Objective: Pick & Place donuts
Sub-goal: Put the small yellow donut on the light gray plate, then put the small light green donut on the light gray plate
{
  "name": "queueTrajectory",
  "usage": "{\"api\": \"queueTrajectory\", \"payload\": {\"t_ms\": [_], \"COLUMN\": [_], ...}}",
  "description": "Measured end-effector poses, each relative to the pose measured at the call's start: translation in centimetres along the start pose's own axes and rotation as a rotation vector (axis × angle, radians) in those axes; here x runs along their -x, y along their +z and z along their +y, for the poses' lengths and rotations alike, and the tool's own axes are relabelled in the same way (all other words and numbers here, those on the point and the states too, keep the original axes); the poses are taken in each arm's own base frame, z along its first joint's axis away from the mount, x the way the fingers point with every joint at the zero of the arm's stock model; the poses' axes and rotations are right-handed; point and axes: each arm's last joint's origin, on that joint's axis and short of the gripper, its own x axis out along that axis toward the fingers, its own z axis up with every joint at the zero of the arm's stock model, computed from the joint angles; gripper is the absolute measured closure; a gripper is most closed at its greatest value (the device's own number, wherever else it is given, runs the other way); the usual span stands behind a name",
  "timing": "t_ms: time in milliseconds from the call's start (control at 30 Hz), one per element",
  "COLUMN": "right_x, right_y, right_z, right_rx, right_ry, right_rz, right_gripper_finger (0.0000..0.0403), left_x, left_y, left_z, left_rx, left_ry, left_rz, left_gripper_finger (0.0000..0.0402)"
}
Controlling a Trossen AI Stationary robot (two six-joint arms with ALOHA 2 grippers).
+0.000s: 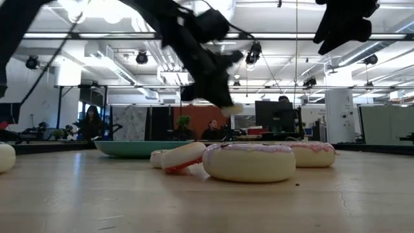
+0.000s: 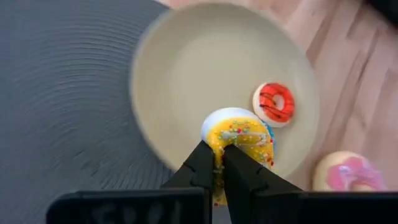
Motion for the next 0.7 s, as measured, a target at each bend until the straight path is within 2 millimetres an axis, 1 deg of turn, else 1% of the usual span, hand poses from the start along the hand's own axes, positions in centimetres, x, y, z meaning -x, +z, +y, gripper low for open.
{"api": "queueTrajectory", "payload": {"t_ms": [100,167,233,300,367,467,533,600,633,700], "right_x": [0.8,1.1,1.2,1.3,1.3,1.3,1.2,1.1,1.1,1.1], "right_y": [-0.3,-0.4,-0.4,-0.4,-0.5,-0.5,-0.6,-0.6,-0.6,-0.7], "right_z": [-0.6,-0.9,-1.0,-1.2,-1.2,-1.3,-1.3,-1.3,-1.3,-1.3], "right_rx": [0.000,0.003,0.002,0.005,0.008,0.015,0.021,0.036,0.040,0.046], "right_ry": [-0.009,-0.012,-0.014,-0.025,-0.032,-0.039,-0.041,-0.045,-0.045,-0.045], "right_rz": [-0.002,-0.003,-0.010,-0.019,-0.016,-0.011,-0.011,-0.008,-0.007,-0.007], "right_gripper_finger": [0.0204,0.0204,0.0204,0.0204,0.0204,0.0204,0.0204,0.0204,0.0204,0.0204], "left_x": [-2.7,-3.8,-4.5,-5.2,-5.5,-5.1,-4.7,-3.2,-2.2,1.1], "left_y": [0.5,0.5,0.7,0.7,0.8,1.0,0.8,0.5,0.6,1.0], "left_z": [-0.5,-0.7,-0.8,-0.8,-0.9,-1.2,-1.1,-1.3,-1.7,-3.1], "left_rx": [-0.046,-0.076,-0.100,-0.114,-0.116,-0.107,-0.109,-0.140,-0.160,-0.229], "left_ry": [0.014,0.066,0.107,0.112,0.104,0.095,0.110,0.128,0.136,0.104], "left_rz": [0.078,0.119,0.129,0.142,0.145,0.138,0.179,0.222,0.224,0.176], "left_gripper_finger": [0.0401,0.0399,0.0391,0.0371,0.0342,0.0291,0.0261,0.0238,0.0231,0.0223]}}
